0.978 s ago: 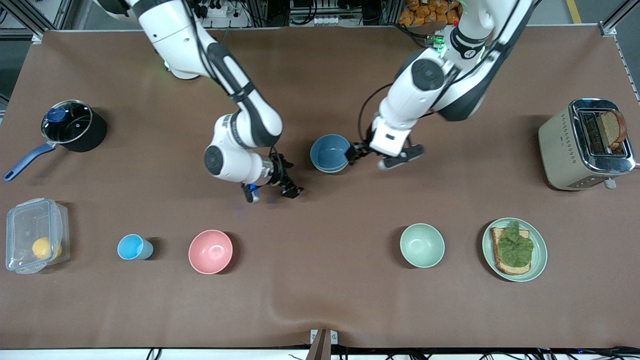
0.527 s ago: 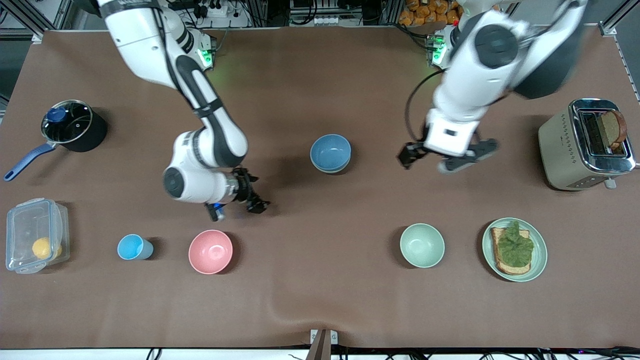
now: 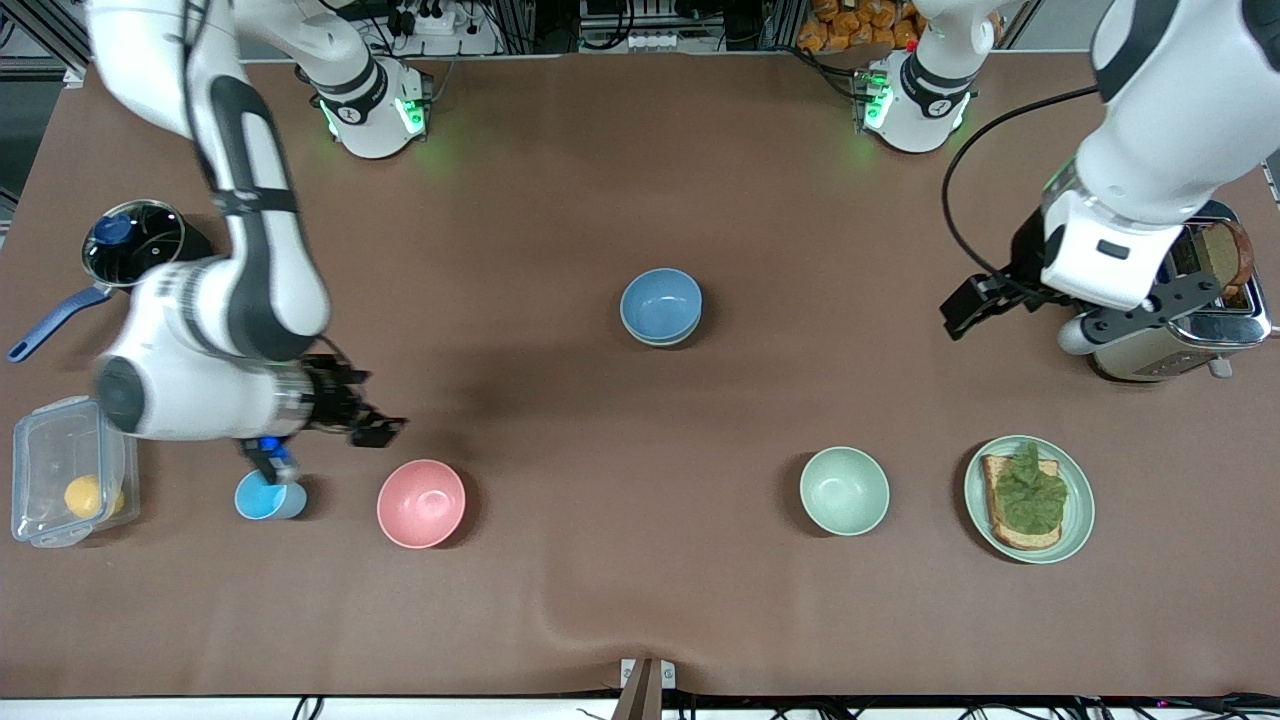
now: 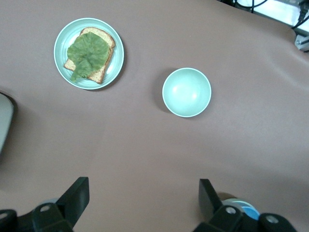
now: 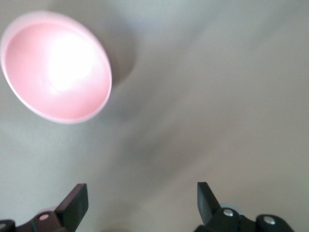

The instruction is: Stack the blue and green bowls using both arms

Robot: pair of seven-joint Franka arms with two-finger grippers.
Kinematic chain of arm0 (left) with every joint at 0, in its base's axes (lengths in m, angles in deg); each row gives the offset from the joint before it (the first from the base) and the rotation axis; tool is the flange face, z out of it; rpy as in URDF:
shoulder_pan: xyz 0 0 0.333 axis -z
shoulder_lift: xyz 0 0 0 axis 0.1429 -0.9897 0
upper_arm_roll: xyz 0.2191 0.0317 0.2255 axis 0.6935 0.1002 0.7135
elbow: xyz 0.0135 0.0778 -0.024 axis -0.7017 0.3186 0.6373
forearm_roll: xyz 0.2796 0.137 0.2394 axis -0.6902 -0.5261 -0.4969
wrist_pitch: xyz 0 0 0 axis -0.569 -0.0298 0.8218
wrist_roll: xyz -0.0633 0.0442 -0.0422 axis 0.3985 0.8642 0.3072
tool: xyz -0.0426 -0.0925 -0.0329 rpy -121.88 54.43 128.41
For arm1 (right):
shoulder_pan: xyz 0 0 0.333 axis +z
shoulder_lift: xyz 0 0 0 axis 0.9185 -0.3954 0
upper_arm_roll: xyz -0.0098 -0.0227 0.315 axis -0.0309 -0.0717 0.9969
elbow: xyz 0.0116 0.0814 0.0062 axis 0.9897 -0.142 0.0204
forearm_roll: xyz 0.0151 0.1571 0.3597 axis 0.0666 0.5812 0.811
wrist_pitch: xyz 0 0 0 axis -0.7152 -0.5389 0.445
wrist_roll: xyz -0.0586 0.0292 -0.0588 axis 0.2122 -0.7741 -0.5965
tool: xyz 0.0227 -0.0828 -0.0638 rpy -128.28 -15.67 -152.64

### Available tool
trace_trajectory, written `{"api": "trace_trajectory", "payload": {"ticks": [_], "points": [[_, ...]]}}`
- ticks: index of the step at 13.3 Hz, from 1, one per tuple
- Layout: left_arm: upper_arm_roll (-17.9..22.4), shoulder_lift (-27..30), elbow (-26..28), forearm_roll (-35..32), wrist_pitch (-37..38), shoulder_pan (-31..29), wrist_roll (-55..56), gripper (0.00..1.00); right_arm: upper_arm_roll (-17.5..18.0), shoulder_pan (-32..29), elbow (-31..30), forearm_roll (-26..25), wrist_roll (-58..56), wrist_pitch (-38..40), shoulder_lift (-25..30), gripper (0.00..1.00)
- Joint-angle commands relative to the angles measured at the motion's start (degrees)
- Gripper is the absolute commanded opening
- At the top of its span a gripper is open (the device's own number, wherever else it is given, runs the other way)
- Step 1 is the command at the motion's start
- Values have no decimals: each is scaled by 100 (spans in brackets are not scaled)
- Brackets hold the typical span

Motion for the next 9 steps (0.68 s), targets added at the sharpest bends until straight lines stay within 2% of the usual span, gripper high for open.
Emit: {"api": "trace_trajectory", "payload": {"ticks": [1,2,5,7,8,9], "points": [[1518,282,-91,279,315,1093,-524,100,117,-473,-70,-592,-444,130,529,100],[1916,318,-91,594,421,1236,-848,100,125,-692,-61,-742,-733,183,722,100],[2516,459,-91,712,483,1421,-1956,100,143,-1264,-87,-867,-2067,192,1285,100],[2606,468,-99,676,492,1457,-2326,100,169,-1501,-105,-902,-2895,262,1505,100],[2623,468,-99,667,518,1458,-2467,100,326,-1668,-105,-1093,-3150,280,1680,100],[2710,476,-99,667,527,1449,-2521,100,580,-1818,-105,-1565,-3362,280,1900,100]]}}
